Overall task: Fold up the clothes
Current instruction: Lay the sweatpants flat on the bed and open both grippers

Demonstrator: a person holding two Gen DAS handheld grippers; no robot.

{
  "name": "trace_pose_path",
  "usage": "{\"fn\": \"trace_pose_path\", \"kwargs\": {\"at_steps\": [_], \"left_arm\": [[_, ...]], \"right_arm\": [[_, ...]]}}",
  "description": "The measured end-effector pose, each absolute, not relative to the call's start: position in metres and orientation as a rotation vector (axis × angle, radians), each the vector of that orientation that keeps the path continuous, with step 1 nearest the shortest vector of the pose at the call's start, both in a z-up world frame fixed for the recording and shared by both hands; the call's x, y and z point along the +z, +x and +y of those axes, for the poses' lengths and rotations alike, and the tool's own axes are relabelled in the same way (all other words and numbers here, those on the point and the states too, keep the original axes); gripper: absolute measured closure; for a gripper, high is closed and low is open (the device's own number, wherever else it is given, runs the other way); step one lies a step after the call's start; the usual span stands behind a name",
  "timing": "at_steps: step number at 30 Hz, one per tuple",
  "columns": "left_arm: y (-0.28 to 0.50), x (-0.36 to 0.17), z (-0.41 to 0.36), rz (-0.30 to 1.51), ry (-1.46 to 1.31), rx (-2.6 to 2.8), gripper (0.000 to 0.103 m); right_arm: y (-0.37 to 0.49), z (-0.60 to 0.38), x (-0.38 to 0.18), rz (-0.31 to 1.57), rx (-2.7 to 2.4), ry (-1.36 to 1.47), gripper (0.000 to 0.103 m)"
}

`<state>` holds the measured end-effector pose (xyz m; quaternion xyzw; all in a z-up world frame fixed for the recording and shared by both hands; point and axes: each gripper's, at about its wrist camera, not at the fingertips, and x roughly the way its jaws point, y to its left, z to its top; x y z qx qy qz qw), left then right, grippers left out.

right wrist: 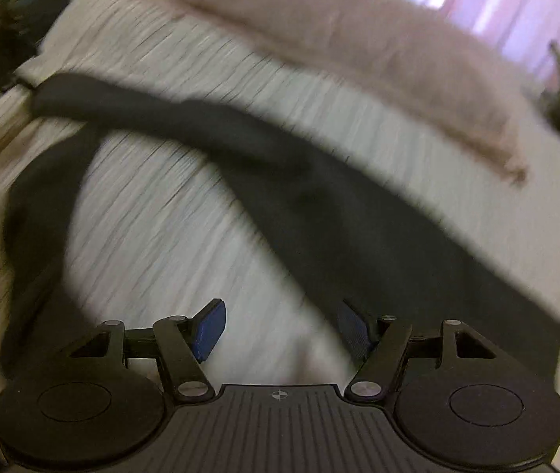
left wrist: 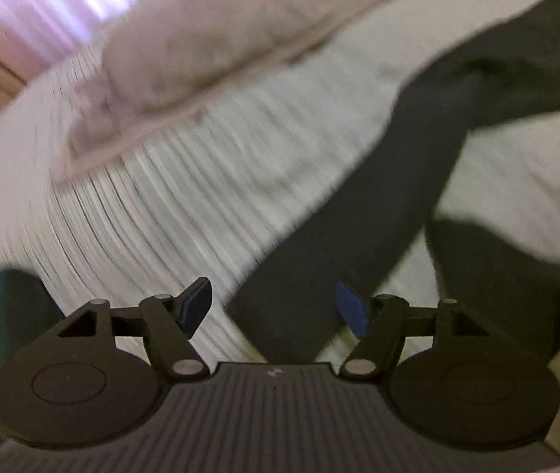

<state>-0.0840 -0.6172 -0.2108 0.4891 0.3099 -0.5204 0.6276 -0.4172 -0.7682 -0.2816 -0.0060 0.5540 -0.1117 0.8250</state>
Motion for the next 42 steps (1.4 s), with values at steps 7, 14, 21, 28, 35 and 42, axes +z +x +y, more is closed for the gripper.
{"fn": "trace_pose_path", "kwargs": {"at_steps": [7,14,21,28,35,42], "left_arm": [[-0.015,-0.255,-0.599,1.080,0.796,-1.128,0.036],[-0.002,-0.235,-0.586,1.120,0.662,-1.235,0.093],[0.019,-0.096,-0.569,0.903,0.494,-1.307,0.094],[0.034,-0.093,-0.590,0.710,0.638,-1.109,0.078],[-0.055,-0.155,-0.549,0.768,0.842,-1.260,0.062],[-0.153,-0.220,-0.554,0.896,0.947,-1.525,0.037]], "right_arm": [[-0.429,-0.703,-0.307,1.250,-0.177,-0.009,0.036],[-0.418,-0.657,-0.302,1.218,-0.132,-0.040,0.036],[-0.415,-0.618,-0.281,1.197,-0.130,-0.078,0.036],[-0.445,-0.617,-0.277,1.218,-0.199,-0.066,0.021],[-0.490,-0.650,-0.295,1.259,-0.358,0.152,0.021],[-0.533,-0.676,-0.291,1.262,-0.469,0.267,0.021]]}}
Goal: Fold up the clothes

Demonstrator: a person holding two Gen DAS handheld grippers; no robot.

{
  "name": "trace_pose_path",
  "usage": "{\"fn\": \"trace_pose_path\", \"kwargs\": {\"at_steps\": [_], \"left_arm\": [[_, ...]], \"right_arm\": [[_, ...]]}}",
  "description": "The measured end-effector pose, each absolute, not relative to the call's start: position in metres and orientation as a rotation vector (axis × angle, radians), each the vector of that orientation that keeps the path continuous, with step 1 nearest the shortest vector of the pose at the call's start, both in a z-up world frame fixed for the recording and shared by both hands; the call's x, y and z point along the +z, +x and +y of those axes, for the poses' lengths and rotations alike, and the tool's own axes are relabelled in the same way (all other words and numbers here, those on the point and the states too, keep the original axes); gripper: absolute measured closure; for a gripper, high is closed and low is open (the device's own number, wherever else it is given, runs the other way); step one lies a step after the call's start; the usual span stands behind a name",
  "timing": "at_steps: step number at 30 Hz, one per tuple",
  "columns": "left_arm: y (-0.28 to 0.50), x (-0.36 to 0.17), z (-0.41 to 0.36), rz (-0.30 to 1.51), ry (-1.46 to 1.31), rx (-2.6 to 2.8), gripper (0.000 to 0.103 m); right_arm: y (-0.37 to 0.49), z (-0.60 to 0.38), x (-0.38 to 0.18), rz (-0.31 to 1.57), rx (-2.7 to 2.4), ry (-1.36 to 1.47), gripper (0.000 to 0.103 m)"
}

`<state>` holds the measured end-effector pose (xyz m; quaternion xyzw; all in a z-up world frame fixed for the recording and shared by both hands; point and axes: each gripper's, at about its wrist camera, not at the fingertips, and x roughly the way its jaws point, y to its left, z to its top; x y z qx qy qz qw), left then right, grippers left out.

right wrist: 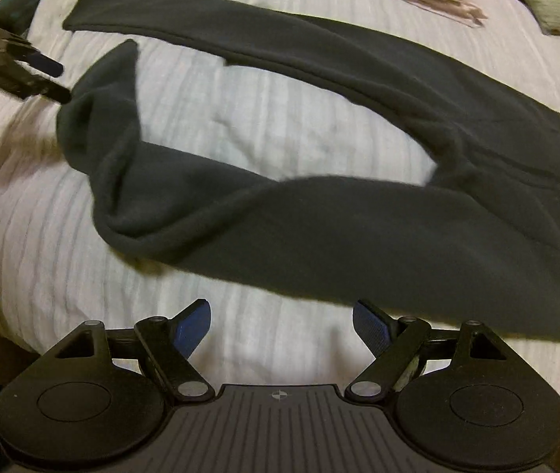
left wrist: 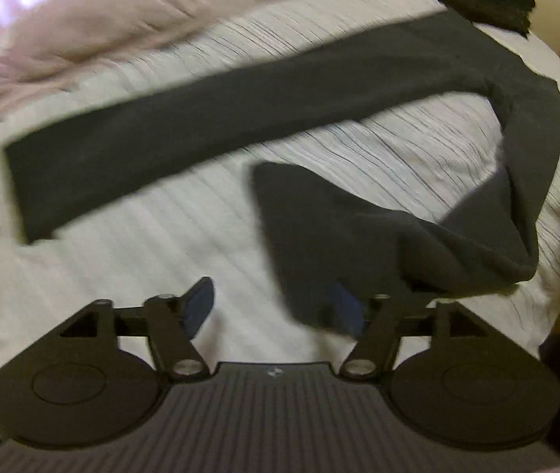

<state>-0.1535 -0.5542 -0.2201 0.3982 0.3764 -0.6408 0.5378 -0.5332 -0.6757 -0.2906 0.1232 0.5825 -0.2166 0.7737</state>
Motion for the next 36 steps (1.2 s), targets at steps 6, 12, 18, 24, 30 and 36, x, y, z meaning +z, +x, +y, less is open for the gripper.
{"fn": "trace_pose_path", "kwargs": {"at_steps": [6,12,18,24,30,36], "left_arm": [[-0.151,-0.251,-0.583,1.048,0.878,-1.485,0.069],[-0.148,-0.204,-0.570,0.980,0.878,-1.523,0.098],[-0.096,-0.137,-0.507,1.152,0.660,-1.331,0.098],[-0.095,-0.139,-0.451,1.317,0.685,-1.201,0.098],[-0.096,-0.172,-0.409,1.520,0.623,-1.087,0.098],[-0.089,-0.196,-0.398,1.566,0.608,-1.020,0.097]], "right_arm": [[-0.563,-0.691,-0.290,1.249,-0.552,0.335,0.021],[-0.560,-0.702,-0.283,1.190,-0.565,0.362,0.021],[-0.548,-0.701,-0.283,1.148,-0.549,0.348,0.021],[-0.528,-0.674,-0.289,1.155,-0.451,0.141,0.021],[-0.516,-0.667,-0.300,1.176,-0.415,0.177,0.021],[-0.536,-0.685,-0.310,1.211,-0.535,0.365,0.021]]}}
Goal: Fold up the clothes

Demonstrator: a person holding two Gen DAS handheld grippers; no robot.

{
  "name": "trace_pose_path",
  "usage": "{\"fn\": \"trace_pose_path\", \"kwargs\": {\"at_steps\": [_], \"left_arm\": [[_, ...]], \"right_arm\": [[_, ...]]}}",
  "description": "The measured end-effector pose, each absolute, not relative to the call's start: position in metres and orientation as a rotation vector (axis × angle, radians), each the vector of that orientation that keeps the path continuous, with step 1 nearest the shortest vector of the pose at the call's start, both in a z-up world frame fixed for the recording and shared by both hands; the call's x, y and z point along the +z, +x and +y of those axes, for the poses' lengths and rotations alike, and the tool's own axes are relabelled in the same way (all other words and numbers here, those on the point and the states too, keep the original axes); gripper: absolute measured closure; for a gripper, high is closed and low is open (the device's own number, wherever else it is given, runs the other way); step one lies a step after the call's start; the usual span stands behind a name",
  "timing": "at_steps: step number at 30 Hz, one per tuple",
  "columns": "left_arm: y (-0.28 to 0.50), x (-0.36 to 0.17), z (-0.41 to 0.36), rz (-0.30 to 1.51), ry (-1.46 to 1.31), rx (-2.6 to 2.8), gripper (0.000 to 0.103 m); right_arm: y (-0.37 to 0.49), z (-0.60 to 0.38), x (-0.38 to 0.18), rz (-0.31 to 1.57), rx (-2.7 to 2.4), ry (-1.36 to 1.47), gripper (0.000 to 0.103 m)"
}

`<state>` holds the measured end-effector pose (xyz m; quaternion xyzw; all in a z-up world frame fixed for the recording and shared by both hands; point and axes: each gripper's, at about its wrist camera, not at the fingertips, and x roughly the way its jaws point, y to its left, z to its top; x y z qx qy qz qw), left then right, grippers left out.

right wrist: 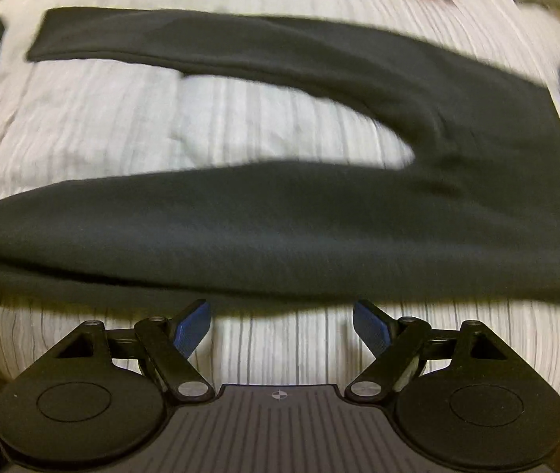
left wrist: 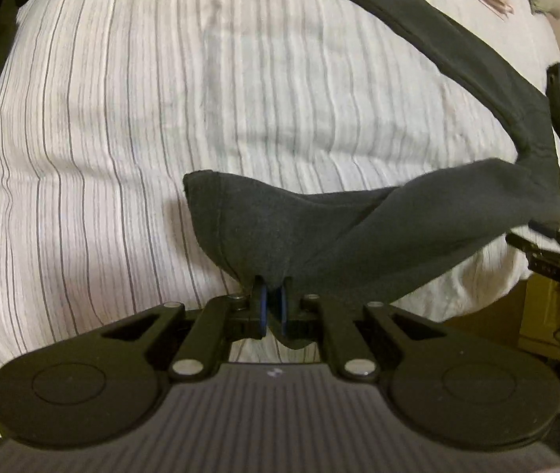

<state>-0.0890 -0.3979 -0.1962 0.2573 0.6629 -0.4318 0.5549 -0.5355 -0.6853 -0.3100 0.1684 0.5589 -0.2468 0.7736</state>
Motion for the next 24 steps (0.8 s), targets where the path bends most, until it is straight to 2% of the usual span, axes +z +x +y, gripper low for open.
{"fn": "trace_pose_path", "kwargs": {"at_steps": [5,8,10,13,15,17,18,19,24], "left_arm": [[-0.078,-0.201,-0.394,1.438,0.748,-0.976,0.090],[-0.062,-0.203,-0.391,1.408,0.753,-1.009,0.073],[-0.055,-0.210,-0.395,1.405,0.734,-1.056,0.055],[-0.054,-0.235,-0.407,1.455,0.726,-1.111,0.044],[-0.058,-0.252,-0.411,1.501,0.715,-1.137,0.047],[-0.059,-0.256,-0.413,1.516,0.689,-1.154,0.064],[-0.059,-0.255,-0.414,1.518,0.674,-1.160,0.080],[-0.060,-0.254,-0.414,1.520,0.659,-1.166,0.087],[-0.039,-0.225,-0.419,1.435,0.478,-1.089,0.086]], "right_arm": [[-0.541,-0.687,-0.313,1.229,-0.570,0.391,0.021],[-0.537,-0.685,-0.317,1.230,-0.587,0.418,0.021],[-0.535,-0.684,-0.319,1.231,-0.597,0.432,0.021],[-0.532,-0.681,-0.321,1.238,-0.610,0.430,0.021],[-0.531,-0.681,-0.324,1.247,-0.626,0.433,0.021],[-0.533,-0.684,-0.325,1.249,-0.662,0.451,0.021],[-0.535,-0.687,-0.324,1.240,-0.686,0.467,0.021],[-0.538,-0.690,-0.323,1.230,-0.710,0.483,0.021],[-0.570,-0.714,-0.310,1.159,-0.845,0.552,0.021]]}}
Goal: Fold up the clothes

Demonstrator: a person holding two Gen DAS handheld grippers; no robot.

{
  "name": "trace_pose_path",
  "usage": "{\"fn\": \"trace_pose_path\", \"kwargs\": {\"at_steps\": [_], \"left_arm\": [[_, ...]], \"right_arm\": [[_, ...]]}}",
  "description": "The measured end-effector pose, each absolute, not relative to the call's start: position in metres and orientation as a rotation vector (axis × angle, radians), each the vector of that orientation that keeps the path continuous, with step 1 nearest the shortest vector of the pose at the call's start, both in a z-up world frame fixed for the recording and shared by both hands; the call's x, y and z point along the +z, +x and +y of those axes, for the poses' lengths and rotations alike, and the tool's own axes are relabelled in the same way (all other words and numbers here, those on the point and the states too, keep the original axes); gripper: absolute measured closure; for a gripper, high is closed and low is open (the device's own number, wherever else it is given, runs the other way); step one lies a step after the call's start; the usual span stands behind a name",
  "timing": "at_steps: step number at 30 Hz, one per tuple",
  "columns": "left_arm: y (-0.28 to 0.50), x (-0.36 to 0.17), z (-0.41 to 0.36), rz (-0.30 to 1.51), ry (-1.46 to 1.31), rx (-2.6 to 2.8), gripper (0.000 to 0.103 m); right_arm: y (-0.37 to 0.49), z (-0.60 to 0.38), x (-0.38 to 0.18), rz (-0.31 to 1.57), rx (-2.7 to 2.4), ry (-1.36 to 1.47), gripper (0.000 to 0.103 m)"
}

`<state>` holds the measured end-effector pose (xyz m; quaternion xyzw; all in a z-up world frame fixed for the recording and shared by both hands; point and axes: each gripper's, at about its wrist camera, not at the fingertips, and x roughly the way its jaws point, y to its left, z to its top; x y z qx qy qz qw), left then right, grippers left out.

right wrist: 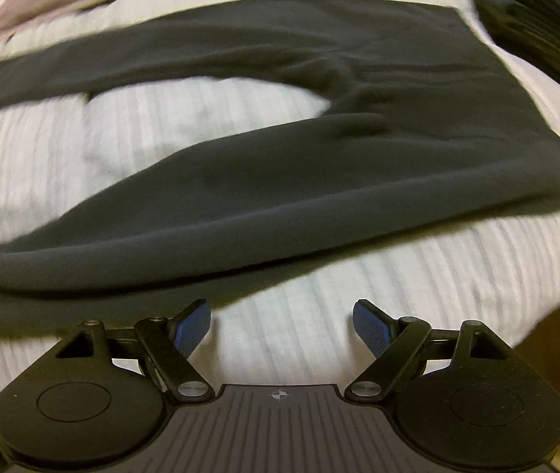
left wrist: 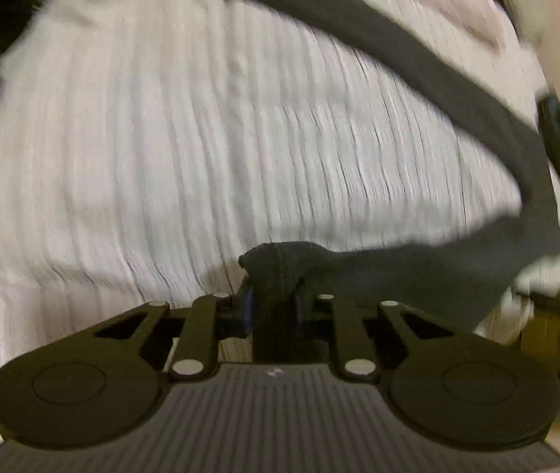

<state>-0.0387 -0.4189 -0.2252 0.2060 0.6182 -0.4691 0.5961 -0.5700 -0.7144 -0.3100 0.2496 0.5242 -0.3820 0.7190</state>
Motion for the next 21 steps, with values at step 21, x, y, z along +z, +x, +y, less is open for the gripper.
{"fn": "trace_pose_path", "kwargs": {"at_steps": [21], "left_arm": [[-0.303,-0.185,-0.481,0.873,1.145,-1.507,0.075]], "right_arm": [[-0.770,-0.968,-0.308,0.614,-1.113,1.033,0.047]]}}
